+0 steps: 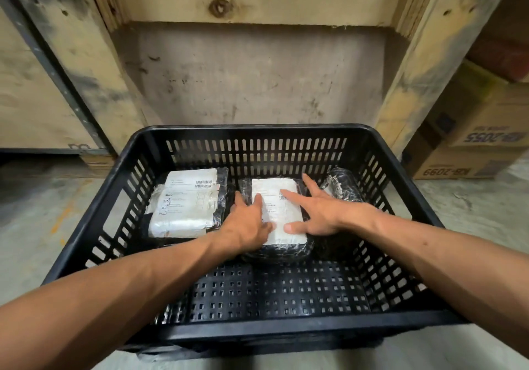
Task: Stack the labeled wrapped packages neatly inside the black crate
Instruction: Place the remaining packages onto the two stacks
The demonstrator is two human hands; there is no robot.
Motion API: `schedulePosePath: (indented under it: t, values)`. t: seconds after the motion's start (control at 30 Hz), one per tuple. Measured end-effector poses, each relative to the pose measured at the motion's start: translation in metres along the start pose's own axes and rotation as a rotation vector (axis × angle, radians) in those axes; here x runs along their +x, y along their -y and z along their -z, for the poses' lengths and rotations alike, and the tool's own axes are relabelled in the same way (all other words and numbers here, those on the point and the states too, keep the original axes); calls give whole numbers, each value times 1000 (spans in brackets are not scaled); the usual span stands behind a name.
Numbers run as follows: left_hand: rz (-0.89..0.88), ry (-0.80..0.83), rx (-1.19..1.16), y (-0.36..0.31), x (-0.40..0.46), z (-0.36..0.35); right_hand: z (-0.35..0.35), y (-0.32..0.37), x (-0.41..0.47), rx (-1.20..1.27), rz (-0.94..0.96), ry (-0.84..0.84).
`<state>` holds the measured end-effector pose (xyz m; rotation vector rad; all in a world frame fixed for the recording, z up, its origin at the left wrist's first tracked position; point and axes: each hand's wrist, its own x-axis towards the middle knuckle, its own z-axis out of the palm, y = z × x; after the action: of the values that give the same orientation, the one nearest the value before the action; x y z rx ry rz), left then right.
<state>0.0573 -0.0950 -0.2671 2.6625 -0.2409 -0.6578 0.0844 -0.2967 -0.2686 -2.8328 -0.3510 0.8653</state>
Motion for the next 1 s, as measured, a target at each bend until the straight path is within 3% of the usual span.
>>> schedulePosePath:
  t: [0.17, 0.3, 1.0]
  values:
    - [-162, 103, 523, 0, -14, -8, -5, -2, -14, -264, 120, 141]
    - [-207, 137, 772, 4, -7, 0, -5, 1, -12, -275, 229, 147]
    - [-257, 91, 925, 32, -2, -7, -15, 1, 0, -351, 308, 152]
